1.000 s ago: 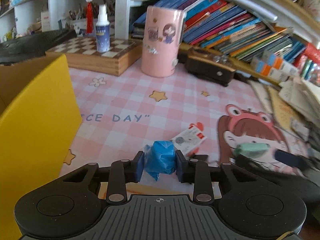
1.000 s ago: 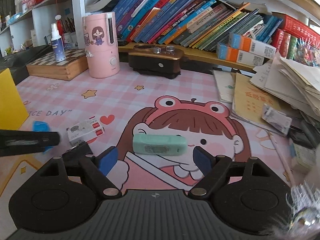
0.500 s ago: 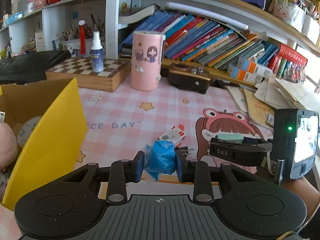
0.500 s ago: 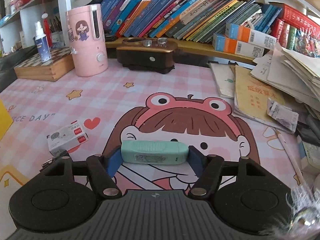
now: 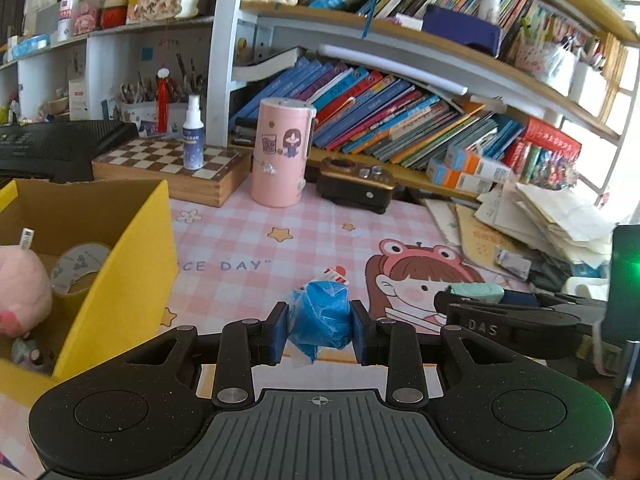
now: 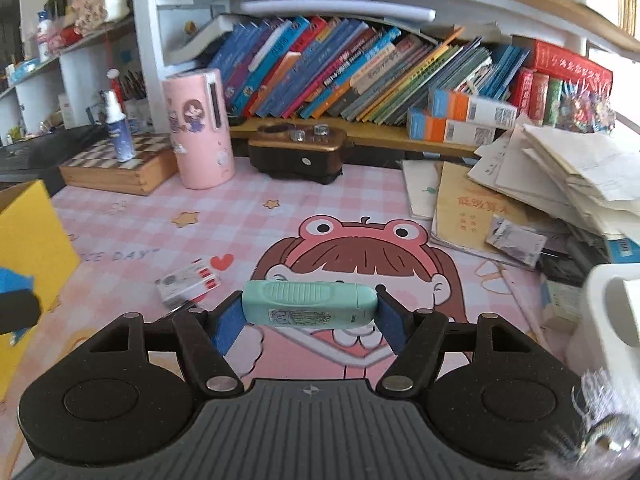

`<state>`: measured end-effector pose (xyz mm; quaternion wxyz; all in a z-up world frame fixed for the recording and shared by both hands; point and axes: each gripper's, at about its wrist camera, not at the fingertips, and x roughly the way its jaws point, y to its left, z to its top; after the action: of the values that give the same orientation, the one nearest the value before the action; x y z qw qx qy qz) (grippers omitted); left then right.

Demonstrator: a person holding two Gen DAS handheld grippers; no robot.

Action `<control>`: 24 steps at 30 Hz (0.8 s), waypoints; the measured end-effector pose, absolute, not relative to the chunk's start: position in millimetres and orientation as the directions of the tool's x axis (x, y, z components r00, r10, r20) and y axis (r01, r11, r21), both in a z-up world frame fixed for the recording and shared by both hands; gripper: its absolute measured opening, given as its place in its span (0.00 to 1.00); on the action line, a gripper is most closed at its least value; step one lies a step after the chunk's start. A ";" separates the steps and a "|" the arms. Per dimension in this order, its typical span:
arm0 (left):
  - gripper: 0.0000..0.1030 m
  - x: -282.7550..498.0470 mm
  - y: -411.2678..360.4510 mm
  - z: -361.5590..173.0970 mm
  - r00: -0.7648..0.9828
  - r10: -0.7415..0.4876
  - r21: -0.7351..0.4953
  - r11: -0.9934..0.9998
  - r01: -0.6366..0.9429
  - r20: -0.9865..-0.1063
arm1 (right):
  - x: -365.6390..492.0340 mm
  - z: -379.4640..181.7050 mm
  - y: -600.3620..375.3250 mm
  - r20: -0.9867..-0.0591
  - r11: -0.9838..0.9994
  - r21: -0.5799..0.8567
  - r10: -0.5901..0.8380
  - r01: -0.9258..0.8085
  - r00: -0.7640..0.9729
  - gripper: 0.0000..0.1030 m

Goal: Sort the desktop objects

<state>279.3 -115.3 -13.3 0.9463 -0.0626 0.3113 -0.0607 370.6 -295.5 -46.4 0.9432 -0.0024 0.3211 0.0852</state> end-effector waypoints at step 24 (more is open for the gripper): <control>0.29 116.6 -20.3 -7.5 0.797 -0.192 -0.176 0.978 0.109 -0.572 | 153.8 -7.6 -208.8 -0.627 0.971 0.025 0.201 -0.238 0.752 0.65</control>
<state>116.6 -20.3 -7.5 0.9456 -0.0671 0.3083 -0.0797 153.8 -208.8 -7.6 0.9356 -0.0281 0.3317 0.1172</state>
